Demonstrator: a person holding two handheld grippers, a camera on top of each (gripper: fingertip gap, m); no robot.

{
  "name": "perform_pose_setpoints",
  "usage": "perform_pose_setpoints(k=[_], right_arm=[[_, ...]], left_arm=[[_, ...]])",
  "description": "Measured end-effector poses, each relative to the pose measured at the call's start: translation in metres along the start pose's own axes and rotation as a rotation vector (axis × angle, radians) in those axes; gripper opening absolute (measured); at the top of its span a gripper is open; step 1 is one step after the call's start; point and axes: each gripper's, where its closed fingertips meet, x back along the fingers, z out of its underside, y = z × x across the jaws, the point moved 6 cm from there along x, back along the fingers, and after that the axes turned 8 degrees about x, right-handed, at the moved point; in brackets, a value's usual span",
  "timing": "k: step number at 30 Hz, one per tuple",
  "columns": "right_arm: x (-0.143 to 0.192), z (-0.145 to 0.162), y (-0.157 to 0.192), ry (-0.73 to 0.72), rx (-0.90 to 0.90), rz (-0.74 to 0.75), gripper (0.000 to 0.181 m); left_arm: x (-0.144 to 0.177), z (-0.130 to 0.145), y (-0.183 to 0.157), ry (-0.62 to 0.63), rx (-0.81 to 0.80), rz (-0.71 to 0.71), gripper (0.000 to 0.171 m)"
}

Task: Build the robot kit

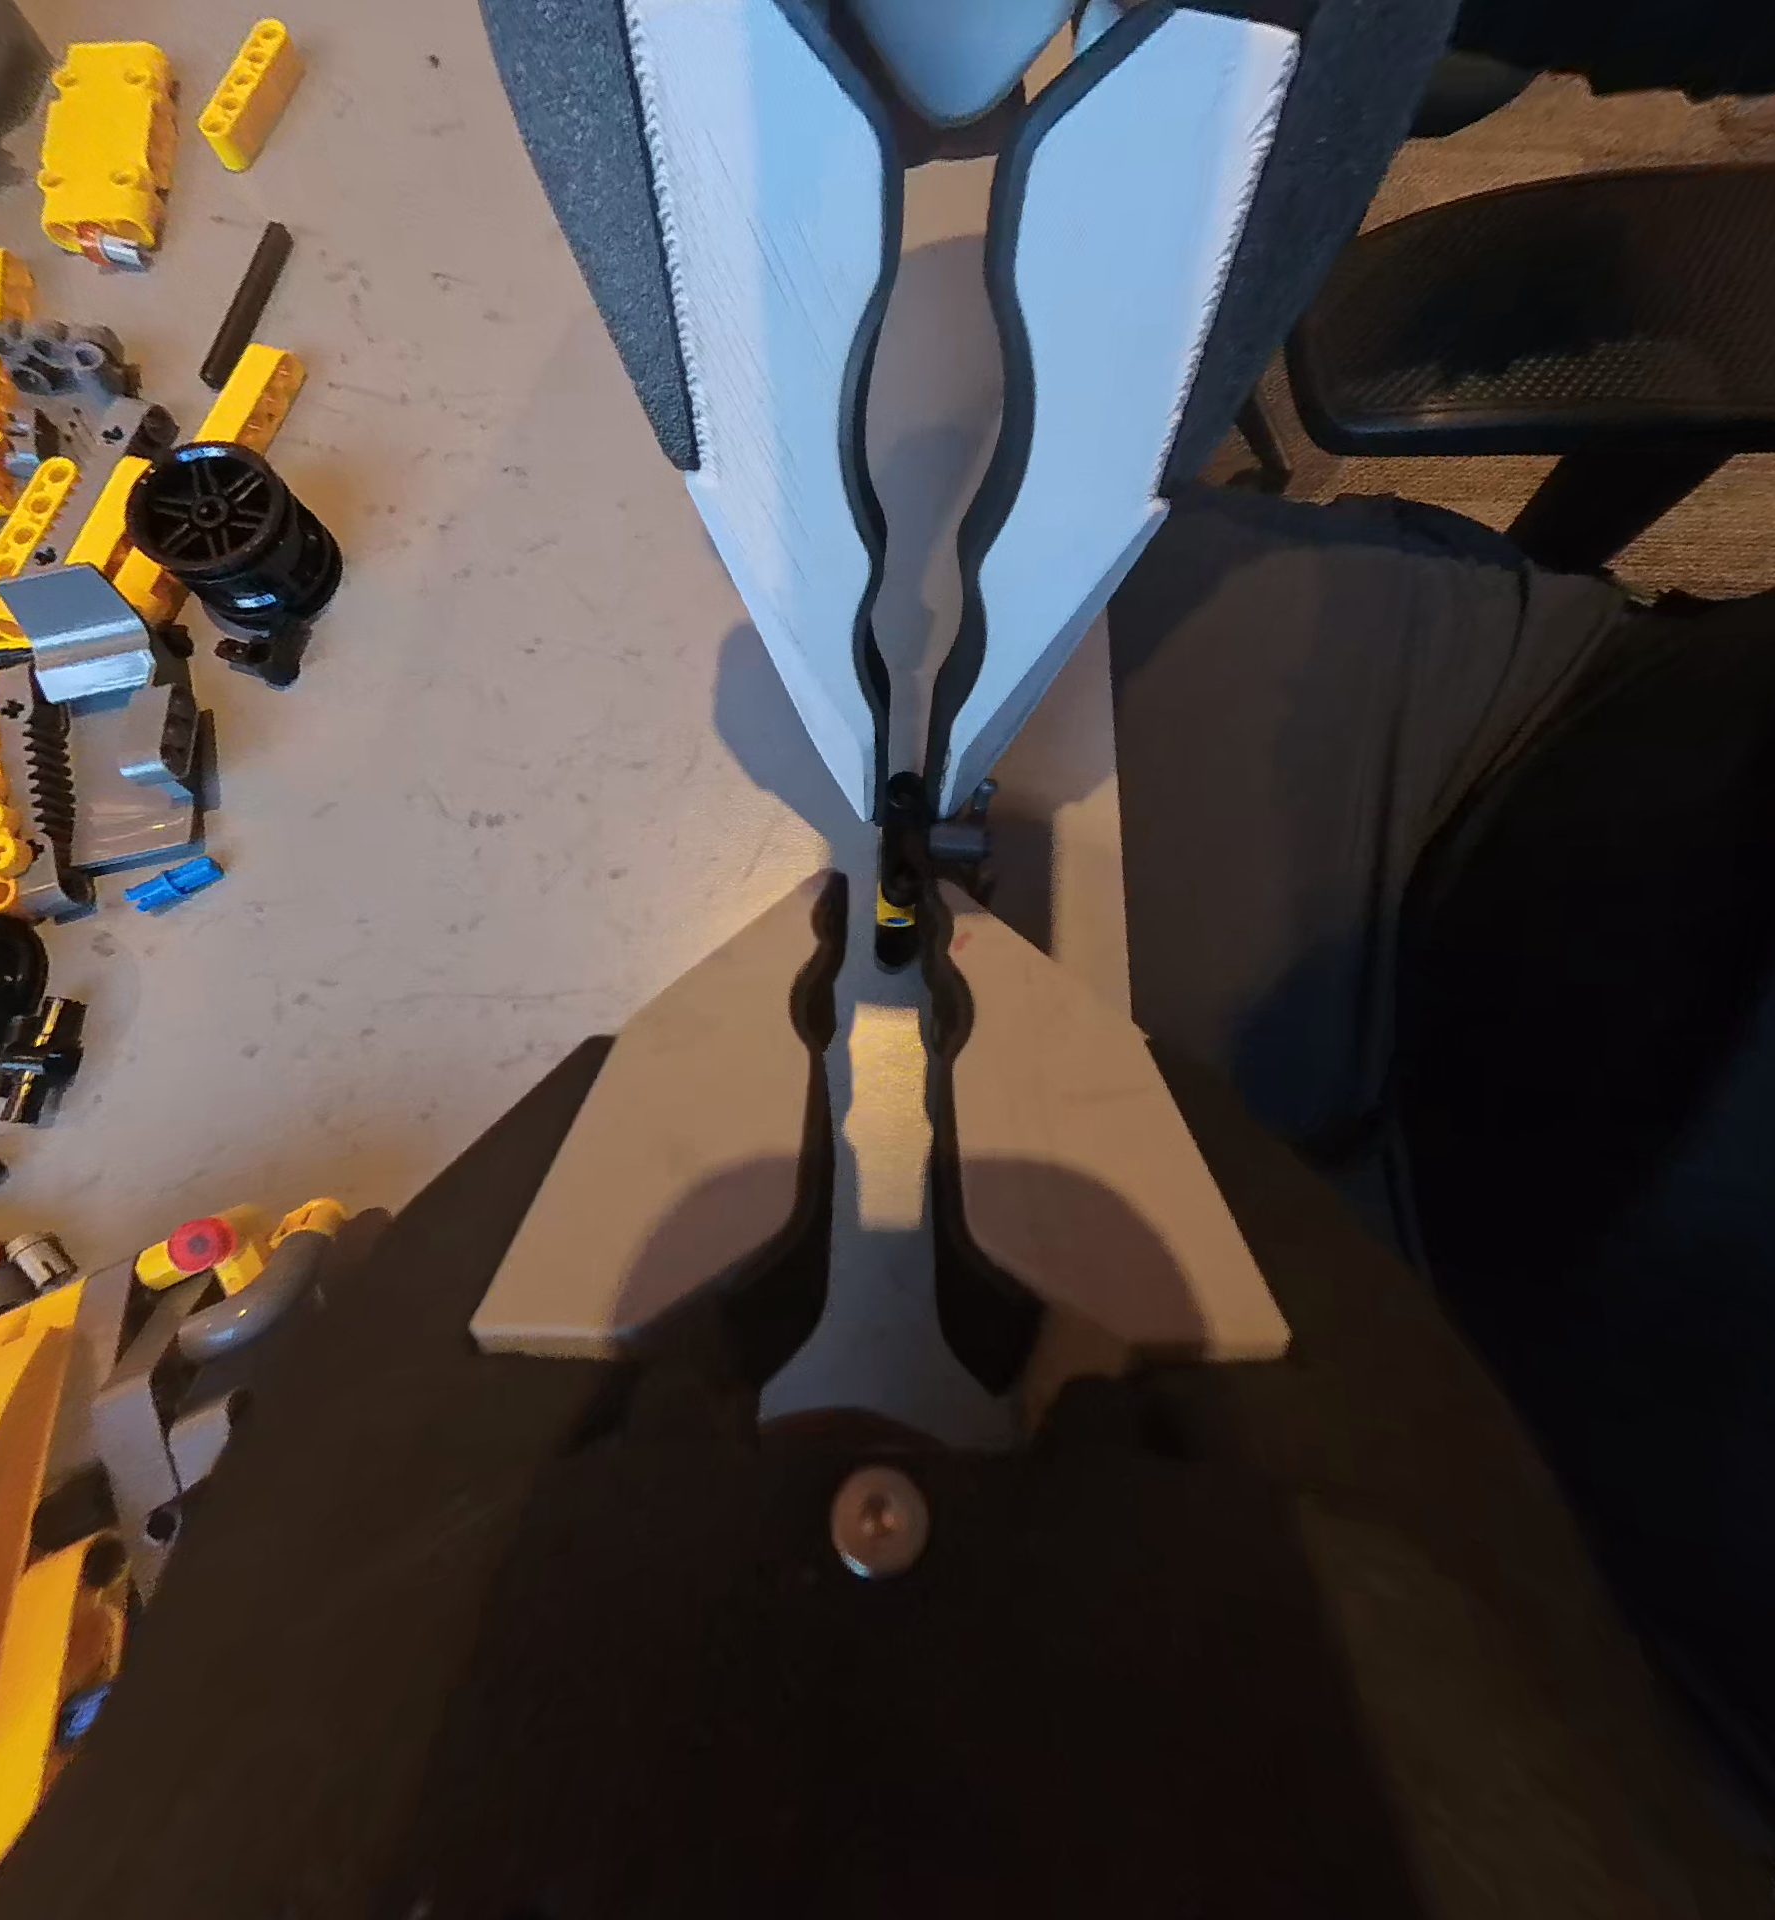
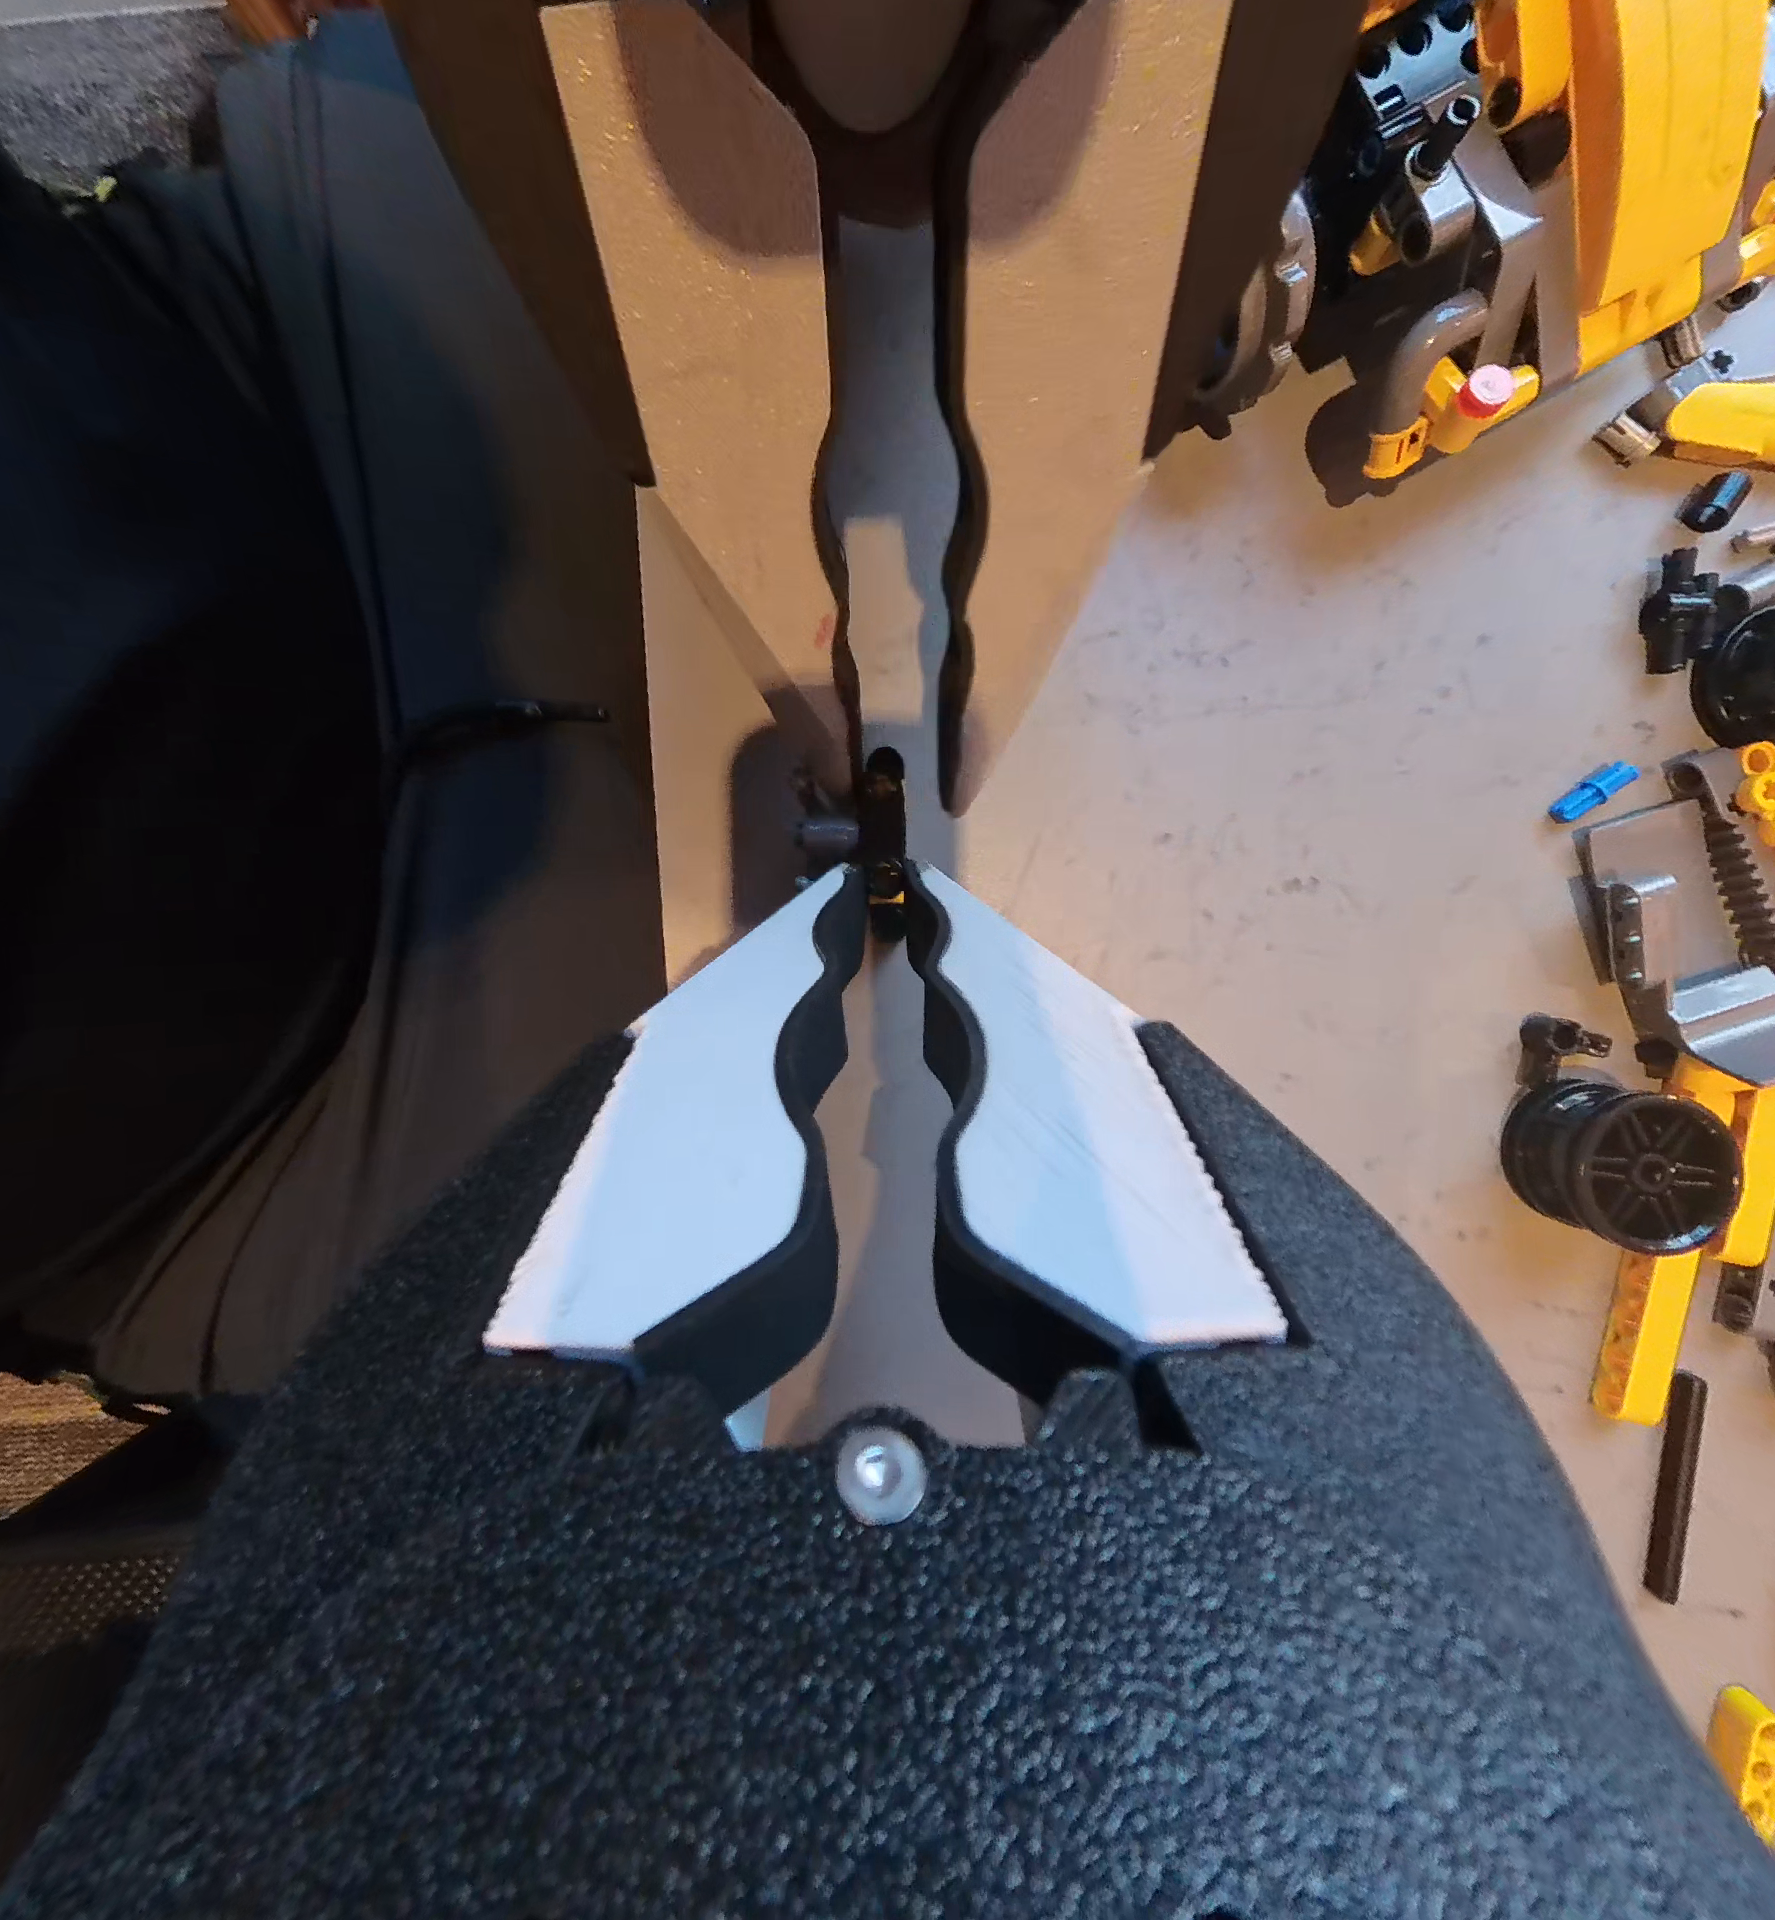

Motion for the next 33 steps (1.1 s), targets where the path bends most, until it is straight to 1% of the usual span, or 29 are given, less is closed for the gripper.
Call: perform_pose_setpoints(k=[4, 7, 10, 11, 12, 19, 22, 25, 29, 33], right_arm=[[0.000, 0.001, 0.000, -0.009, -0.012, 0.005, 0.007], [0.000, 0.001, 0.000, -0.020, -0.015, 0.009, 0.007], [0.000, 0.001, 0.000, -0.017, -0.014, 0.013, 0.007], [0.000, 0.001, 0.000, -0.014, -0.010, 0.015, 0.007], [0.000, 0.001, 0.001, -0.013, -0.008, 0.016, 0.007], [0.000, 0.001, 0.000, -0.022, -0.029, 0.011, 0.007], [0.000, -0.001, -0.001, 0.017, -0.042, -0.014, 0.006], [-0.002, -0.002, -0.003, 0.067, -0.034, -0.054, 0.006], [-0.004, -0.004, -0.002, 0.123, 0.016, -0.046, 0.006], [-0.005, -0.002, -0.002, 0.084, -0.001, -0.040, 0.006]], left_arm=[[0.006, -0.002, 0.003, -0.029, 0.029, 0.018, 0.016], [0.012, -0.005, 0.003, -0.059, 0.054, 0.044, 0.016], [0.007, -0.003, 0.001, -0.048, 0.049, 0.057, 0.012], [0.005, -0.002, 0.000, -0.042, 0.043, 0.058, 0.006], [0.003, -0.002, -0.001, -0.042, 0.035, 0.052, 0.005], [0.001, 0.000, -0.001, -0.064, 0.019, 0.036, 0.004], [0.001, 0.001, 0.000, -0.072, 0.045, 0.043, 0.004], [0.000, 0.001, 0.001, -0.048, 0.092, 0.070, 0.004], [-0.001, 0.002, 0.001, -0.037, 0.071, 0.055, 0.004], [-0.002, 0.003, 0.001, -0.046, 0.077, 0.067, 0.004]])
